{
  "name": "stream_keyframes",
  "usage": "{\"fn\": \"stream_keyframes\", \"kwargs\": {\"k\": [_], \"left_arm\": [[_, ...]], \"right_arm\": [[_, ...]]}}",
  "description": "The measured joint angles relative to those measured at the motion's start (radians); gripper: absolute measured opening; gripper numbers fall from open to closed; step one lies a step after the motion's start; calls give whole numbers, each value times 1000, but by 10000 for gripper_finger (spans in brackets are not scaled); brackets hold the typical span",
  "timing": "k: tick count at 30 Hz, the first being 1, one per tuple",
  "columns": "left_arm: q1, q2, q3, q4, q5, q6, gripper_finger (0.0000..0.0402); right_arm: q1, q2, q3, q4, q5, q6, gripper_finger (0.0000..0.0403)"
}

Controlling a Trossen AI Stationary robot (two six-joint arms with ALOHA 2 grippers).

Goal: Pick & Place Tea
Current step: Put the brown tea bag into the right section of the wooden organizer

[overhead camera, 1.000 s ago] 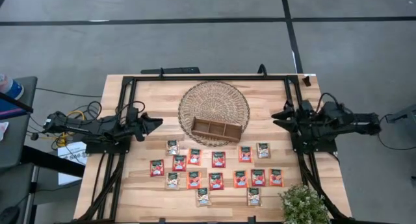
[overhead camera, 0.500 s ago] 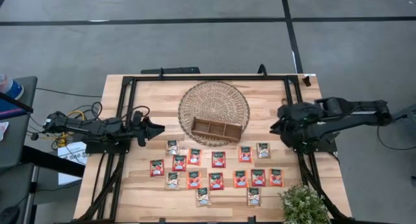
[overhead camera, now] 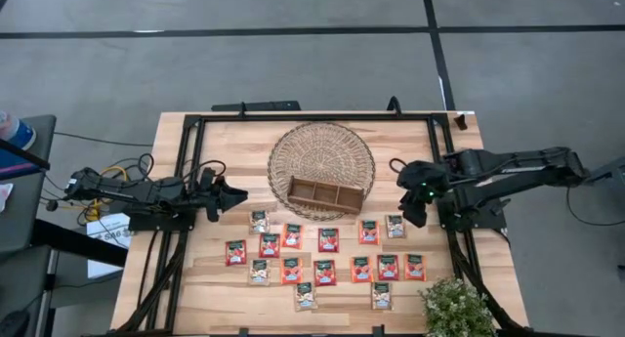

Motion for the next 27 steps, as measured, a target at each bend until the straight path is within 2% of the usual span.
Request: {"fn": "stream_keyframes", "kwargs": {"k": [8,11,27], "left_arm": [[0,0,0,0,-4,0,133],[0,0,0,0,-4,0,133],[0,0,0,-51,-3,-2,133]], "right_arm": [[-48,124,0,-103,-34,-117,222],[-55,173,0,-103,-28,-174,251],[8,478,-1,1,33,-417,260]]}}
